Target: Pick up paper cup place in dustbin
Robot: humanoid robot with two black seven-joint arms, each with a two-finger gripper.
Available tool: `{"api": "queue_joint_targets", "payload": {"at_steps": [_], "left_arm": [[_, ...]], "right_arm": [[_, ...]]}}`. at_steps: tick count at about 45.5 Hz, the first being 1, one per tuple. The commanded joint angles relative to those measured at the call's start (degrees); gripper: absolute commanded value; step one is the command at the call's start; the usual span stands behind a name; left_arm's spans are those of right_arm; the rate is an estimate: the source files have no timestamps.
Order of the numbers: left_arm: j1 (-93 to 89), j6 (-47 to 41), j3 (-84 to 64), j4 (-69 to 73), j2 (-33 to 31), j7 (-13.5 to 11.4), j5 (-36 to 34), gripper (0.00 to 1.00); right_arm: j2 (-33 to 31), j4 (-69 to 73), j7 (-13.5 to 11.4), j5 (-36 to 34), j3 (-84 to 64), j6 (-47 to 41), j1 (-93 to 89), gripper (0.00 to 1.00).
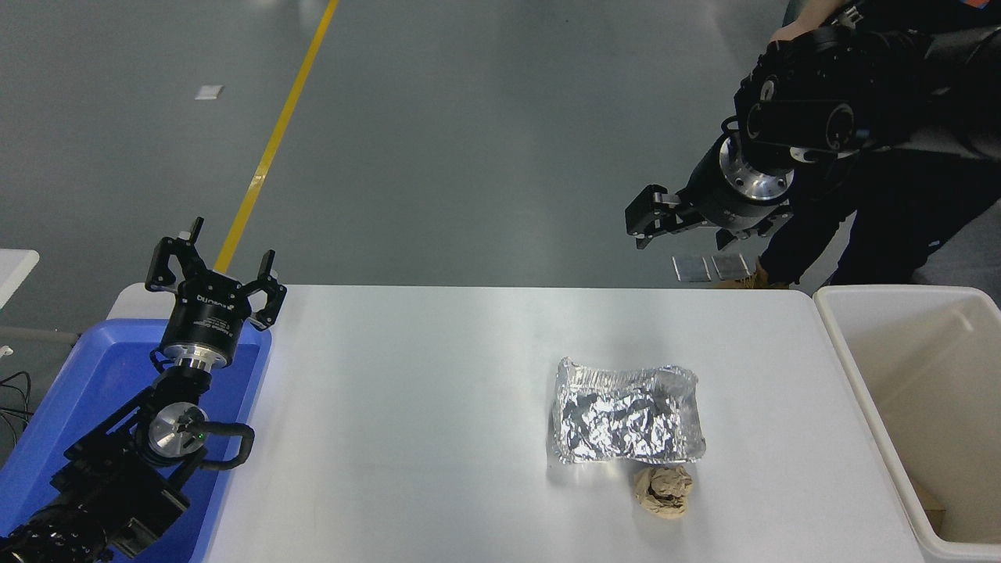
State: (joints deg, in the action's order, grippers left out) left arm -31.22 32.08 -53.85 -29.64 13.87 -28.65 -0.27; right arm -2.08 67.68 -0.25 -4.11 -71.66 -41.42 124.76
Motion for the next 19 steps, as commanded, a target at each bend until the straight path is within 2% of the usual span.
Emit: {"api": "queue_joint_targets", "payload": {"at_steps": [1, 19], "left_arm": [[0.0, 0.0, 0.0, 0.0, 0.0, 0.0, 0.0, 0.98], [0.0, 0.0, -0.1, 0.0, 0.0, 0.0, 0.0, 0.98]], "right_arm": [[-0.3, 6.3, 0.0, 0.0, 0.6, -3.6, 6.0, 1.0], [-2.9, 11.8, 0.0, -2.3, 3.5, -3.6, 8.7, 1.0]]}}
